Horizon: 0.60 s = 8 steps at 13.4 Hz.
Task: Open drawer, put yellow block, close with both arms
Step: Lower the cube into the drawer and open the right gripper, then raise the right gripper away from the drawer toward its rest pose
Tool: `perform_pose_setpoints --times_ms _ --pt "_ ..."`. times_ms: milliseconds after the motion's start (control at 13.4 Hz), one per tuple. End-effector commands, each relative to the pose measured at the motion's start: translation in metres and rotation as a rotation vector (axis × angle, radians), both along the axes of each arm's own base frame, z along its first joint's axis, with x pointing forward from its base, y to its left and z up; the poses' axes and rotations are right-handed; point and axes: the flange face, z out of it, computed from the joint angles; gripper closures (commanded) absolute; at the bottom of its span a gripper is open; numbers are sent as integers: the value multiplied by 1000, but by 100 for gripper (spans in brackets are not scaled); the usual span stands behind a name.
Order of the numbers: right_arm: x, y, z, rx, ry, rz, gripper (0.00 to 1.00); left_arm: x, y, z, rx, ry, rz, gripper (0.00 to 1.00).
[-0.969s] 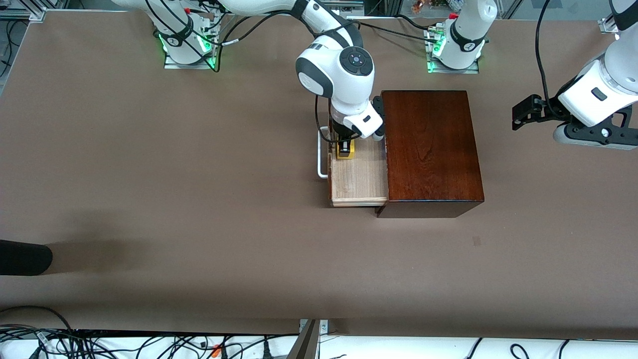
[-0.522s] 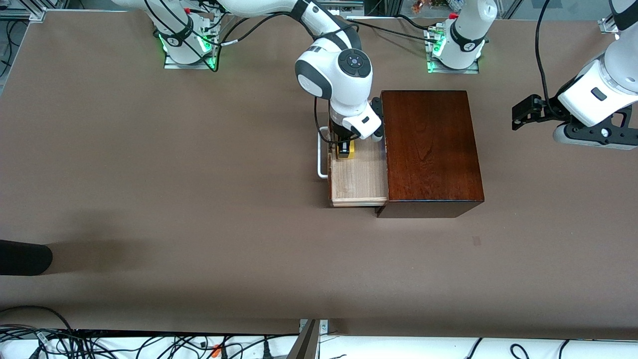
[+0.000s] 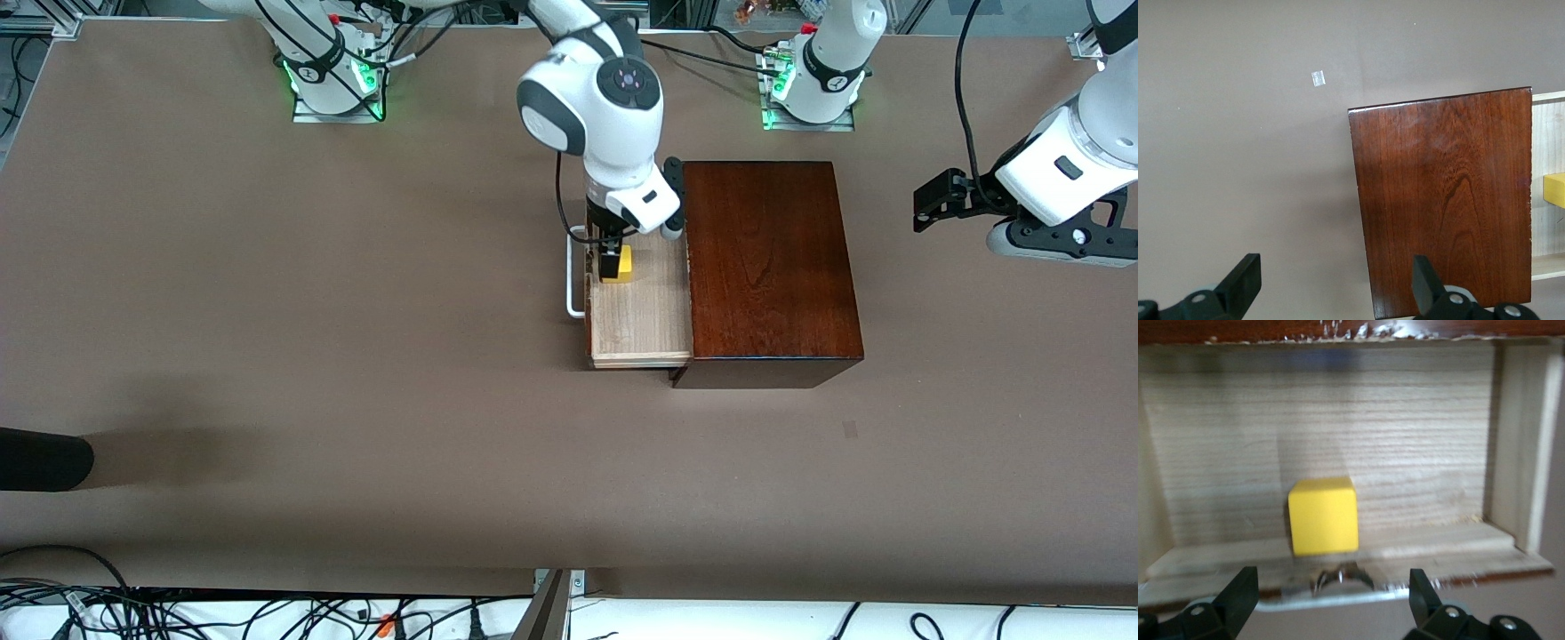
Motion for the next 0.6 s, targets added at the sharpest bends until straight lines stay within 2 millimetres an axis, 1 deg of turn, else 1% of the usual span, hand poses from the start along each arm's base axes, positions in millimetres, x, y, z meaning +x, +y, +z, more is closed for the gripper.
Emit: perform_pose_setpoints --times_ms 0,75,224,298,373,447,522 --pt "18 -23 62 29 41 -74 0 -1 -6 6 11 -7 -21 0" --pt "32 -39 86 67 31 -106 0 -2 -8 7 11 -10 -24 0" --pt "49 -69 122 110 21 -152 0 -2 -11 7 6 -10 -29 0" --pt "55 -88 138 123 45 -183 0 -2 -16 7 4 -12 -38 0" --pt "59 -106 154 123 59 -213 0 -3 -27 6 3 -11 -58 0" --pt "61 -128 185 146 31 -239 0 -5 -35 6 2 -11 -73 0" --pt "72 -156 204 144 11 -282 0 -7 -49 4 0 -6 -97 0"
